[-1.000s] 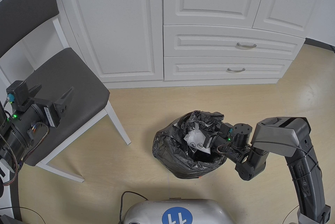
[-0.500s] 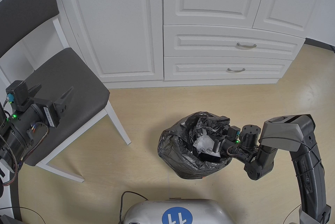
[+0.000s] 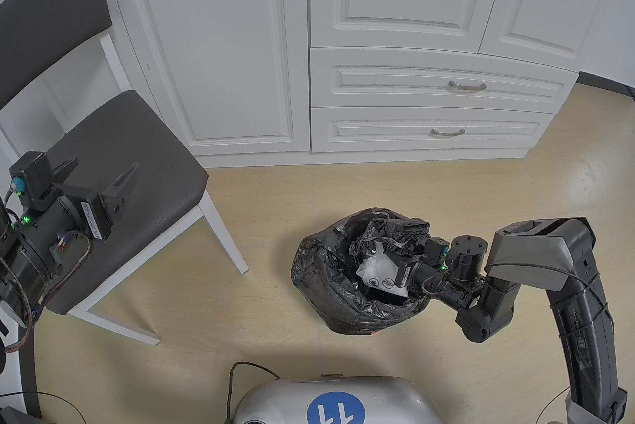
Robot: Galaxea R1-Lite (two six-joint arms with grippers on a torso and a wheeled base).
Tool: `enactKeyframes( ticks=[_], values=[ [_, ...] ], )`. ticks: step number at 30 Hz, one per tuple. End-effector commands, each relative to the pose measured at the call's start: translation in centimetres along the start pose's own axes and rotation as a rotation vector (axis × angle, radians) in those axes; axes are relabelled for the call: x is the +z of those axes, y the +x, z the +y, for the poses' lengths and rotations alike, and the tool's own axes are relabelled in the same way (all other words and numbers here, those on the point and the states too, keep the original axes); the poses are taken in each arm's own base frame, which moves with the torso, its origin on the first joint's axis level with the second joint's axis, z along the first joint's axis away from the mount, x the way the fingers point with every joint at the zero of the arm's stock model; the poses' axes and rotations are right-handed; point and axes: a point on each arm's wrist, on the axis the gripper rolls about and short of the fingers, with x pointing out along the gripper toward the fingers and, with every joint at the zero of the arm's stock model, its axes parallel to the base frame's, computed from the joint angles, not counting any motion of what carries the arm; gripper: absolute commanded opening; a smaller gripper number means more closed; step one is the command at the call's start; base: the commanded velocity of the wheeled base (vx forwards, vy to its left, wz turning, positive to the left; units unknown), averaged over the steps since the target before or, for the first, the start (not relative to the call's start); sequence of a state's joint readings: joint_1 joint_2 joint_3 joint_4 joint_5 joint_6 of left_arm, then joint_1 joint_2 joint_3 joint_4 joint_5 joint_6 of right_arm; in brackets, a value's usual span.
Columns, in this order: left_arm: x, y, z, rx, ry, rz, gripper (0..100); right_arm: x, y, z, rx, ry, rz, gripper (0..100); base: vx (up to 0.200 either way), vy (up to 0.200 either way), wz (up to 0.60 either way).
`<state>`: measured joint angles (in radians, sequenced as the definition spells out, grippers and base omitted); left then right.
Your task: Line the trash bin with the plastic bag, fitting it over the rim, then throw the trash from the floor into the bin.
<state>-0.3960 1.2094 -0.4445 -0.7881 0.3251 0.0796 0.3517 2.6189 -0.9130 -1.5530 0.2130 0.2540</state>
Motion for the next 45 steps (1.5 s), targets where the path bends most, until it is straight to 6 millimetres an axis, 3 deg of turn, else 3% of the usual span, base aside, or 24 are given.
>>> enactKeyframes(
  ticks=[1, 12, 22, 32, 45],
  values=[
    [0.0, 0.0, 0.0, 0.0, 0.0, -0.001, 100, 0.9, 0.0, 0.5, 0.011, -0.008, -0.035, 0, 0.0, 0.0, 0.0],
    [-0.1, 0.0, 0.0, 0.0, 0.001, 0.003, 100, 3.5, 0.6, 2.4, -0.006, -0.023, -0.13, 0, 0.0, 0.0, 0.0],
    [0.0, 0.0, 0.0, 0.0, 0.0, 0.0, 100, 2.4, 1.5, 1.4, -0.034, -0.021, -0.133, 0, 0.0, 0.0, 0.0],
    [-0.1, 0.0, 0.0, 0.0, 0.002, 0.002, 100, -0.7, 3.1, 0.2, -0.057, -0.022, -0.112, 0, 0.0, 0.0, 0.0],
    [-0.1, 0.0, 0.0, 0.0, 0.001, 0.002, 100, -0.2, 3.0, 0.0, -0.06, -0.02, -0.124, 0, 0.0, 0.0, 0.0]
  ],
)
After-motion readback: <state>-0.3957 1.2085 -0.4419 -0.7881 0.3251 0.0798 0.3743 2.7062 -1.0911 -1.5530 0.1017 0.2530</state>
